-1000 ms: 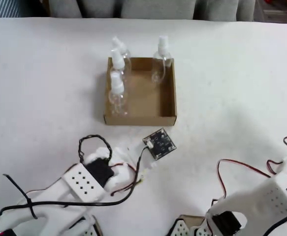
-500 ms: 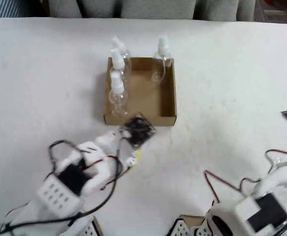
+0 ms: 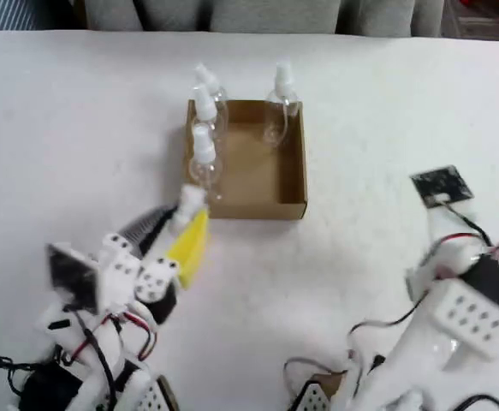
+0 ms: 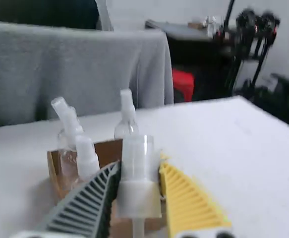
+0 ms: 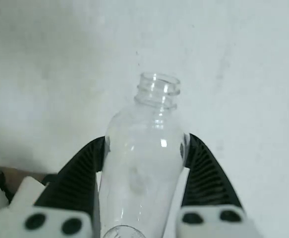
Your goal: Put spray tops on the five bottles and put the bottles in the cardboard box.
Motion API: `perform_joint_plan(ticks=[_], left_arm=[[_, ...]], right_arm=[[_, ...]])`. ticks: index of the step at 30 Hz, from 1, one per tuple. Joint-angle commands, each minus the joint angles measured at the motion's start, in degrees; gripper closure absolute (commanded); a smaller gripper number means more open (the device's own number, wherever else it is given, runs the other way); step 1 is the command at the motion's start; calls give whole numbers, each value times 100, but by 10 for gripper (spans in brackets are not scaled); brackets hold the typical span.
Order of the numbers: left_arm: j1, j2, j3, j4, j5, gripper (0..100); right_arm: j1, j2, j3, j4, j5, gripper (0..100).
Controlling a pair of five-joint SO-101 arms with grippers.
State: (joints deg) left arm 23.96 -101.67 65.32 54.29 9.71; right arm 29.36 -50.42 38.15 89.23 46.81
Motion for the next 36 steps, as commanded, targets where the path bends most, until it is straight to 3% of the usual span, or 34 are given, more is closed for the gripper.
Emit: perform_joint_plan(ticks=[1, 5, 10, 15, 18, 23, 30, 36], left_arm=[[-523, -66, -97, -1073, 237, 980], [-840, 145, -97, -2382, 246, 980], [-1156, 716, -141, -3736, 246, 980], [-1358, 1833, -1081, -3965, 255, 980], [-1358, 2545, -1829, -3974, 273, 980], [-1358, 3459, -2655, -4070, 958, 980], [-1314, 4031, -2145, -5688, 1371, 980], [-1297, 4338, -1240, -6989, 1864, 980]], right_arm=[[-1156, -769, -26, -189, -1380, 982], [-2229, -1253, -18, -497, -2620, 981], [-3732, -1429, 0, -980, -3270, 981], [-4971, -1481, 18, -1393, -3376, 981], [-5367, -1490, 281, -1877, -3402, 981], [-5895, -1490, 1178, -2668, -3402, 982], [-6413, -1499, 1890, -3064, -3402, 982], [-6422, -1499, 2066, -3064, -4026, 982]])
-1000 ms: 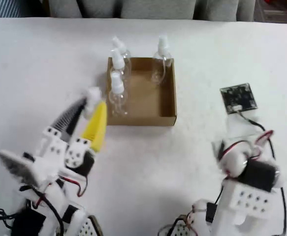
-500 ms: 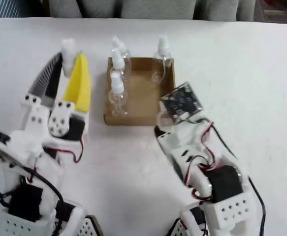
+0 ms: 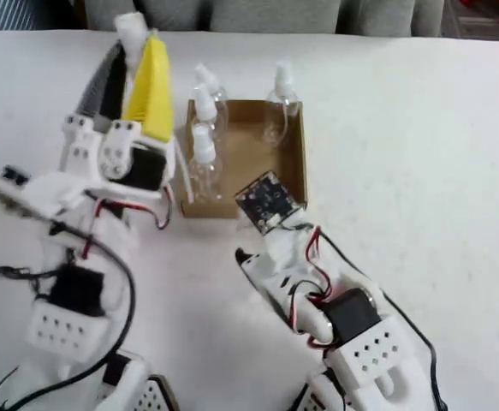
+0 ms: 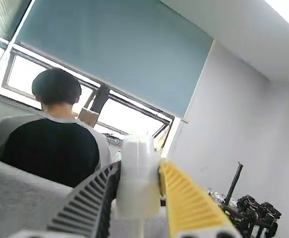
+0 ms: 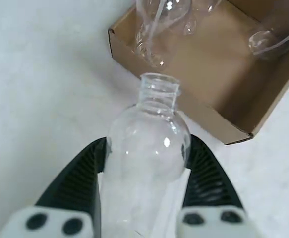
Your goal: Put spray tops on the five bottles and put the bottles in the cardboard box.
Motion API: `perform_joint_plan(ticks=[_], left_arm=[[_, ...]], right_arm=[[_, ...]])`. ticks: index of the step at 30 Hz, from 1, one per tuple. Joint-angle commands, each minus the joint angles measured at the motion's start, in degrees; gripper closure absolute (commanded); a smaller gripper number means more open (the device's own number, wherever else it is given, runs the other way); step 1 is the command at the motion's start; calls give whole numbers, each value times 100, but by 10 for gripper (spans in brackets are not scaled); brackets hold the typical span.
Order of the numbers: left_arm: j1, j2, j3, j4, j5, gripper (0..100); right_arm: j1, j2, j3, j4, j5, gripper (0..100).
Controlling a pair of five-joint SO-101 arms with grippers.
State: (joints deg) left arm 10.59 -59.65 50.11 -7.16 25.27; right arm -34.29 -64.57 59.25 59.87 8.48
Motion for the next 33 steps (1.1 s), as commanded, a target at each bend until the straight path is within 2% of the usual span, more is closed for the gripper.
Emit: perform_joint_plan(ticks=[1, 5, 9, 14, 19, 23, 28, 33], left_arm=[[40, 198, 360, -985, 360, 980], [48, 462, 501, -1275, 598, 980], [163, 919, 501, -1292, 818, 980], [171, 1138, 510, -1301, 818, 980], [602, 980, 844, -1301, 782, 980], [901, 752, 905, -1301, 765, 980], [857, 760, 897, -1354, 756, 980], [769, 1393, 941, -2418, 756, 980]], right_arm=[[-57, -84, -35, -119, -202, 982], [-57, -418, -18, -92, -246, 982], [-40, -1411, 334, -119, -246, 982], [-119, -2809, 1363, -760, -202, 982], [-400, -3890, 2084, -1077, -193, 982], [-673, -3723, 2110, -1033, -9, 982], [-725, -3723, 2101, -1033, 35, 982], [-699, -3837, 2119, -1024, 35, 982]])
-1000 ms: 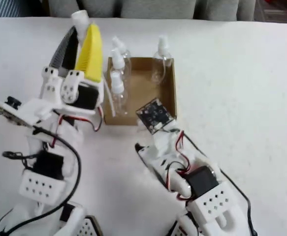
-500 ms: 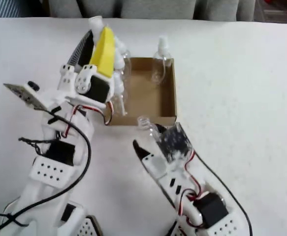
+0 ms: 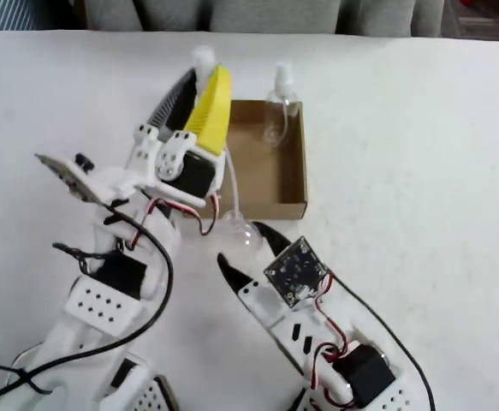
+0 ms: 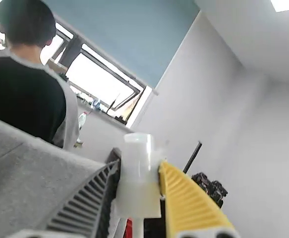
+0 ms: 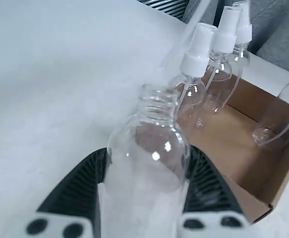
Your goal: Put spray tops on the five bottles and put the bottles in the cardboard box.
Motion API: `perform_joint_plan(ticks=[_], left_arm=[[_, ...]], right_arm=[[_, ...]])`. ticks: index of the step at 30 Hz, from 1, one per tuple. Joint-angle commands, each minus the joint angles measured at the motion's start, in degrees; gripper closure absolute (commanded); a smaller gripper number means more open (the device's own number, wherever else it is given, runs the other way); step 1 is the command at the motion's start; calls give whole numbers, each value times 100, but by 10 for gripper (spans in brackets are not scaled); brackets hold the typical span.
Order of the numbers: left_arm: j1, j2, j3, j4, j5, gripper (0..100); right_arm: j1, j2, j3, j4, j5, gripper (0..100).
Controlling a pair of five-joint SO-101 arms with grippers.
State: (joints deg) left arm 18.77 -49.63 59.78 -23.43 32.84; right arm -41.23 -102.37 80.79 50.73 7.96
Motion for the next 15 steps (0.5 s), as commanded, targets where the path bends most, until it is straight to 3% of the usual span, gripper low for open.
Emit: perform_joint_plan(ticks=[1, 8, 15], left_arm=[[-48, 541, -26, -862, 0, 980], [-163, 866, 141, -967, 0, 980], [-171, 866, 607, -1662, 0, 980]], right_arm=[[-4, -57, -26, -101, 88, 982], [-4, -57, -26, -101, 88, 982], [4, -48, -26, -101, 88, 982]])
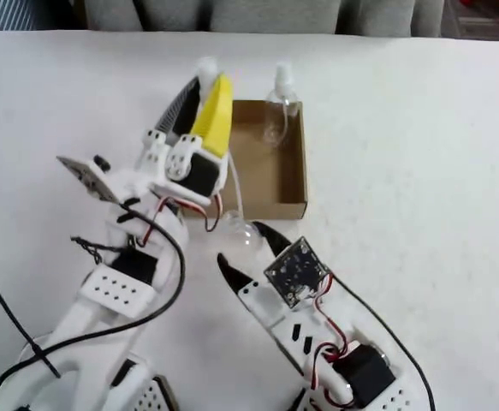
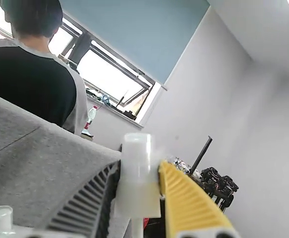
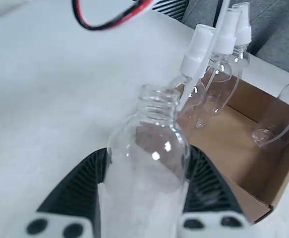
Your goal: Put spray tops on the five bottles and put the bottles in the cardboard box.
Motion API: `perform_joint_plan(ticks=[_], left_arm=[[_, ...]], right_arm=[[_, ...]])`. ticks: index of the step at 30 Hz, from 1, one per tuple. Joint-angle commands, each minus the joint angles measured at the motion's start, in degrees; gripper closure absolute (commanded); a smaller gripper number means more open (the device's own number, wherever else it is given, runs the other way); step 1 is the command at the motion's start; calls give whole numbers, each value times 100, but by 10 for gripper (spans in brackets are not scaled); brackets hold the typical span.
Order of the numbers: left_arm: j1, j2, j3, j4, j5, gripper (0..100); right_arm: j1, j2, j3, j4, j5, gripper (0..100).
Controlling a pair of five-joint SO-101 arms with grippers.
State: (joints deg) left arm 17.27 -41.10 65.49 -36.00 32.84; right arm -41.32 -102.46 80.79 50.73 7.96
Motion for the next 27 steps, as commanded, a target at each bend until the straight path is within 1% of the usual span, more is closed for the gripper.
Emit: perform_joint_plan(ticks=[1, 5, 9, 18, 27], left_arm=[[-22, 13, 44, -422, 0, 980], [-75, -110, -53, -413, 9, 980], [-356, -470, -18, -404, 18, 980], [-321, -1024, 308, -404, 44, 980], [127, -1068, 440, 9, 9, 980]], right_arm=[[13, -40, -18, -101, 88, 982], [4, -40, -18, -31, 114, 982], [4, -40, -18, -31, 123, 983], [-13, -40, -18, -31, 123, 983], [4, -40, -18, -31, 123, 983]])
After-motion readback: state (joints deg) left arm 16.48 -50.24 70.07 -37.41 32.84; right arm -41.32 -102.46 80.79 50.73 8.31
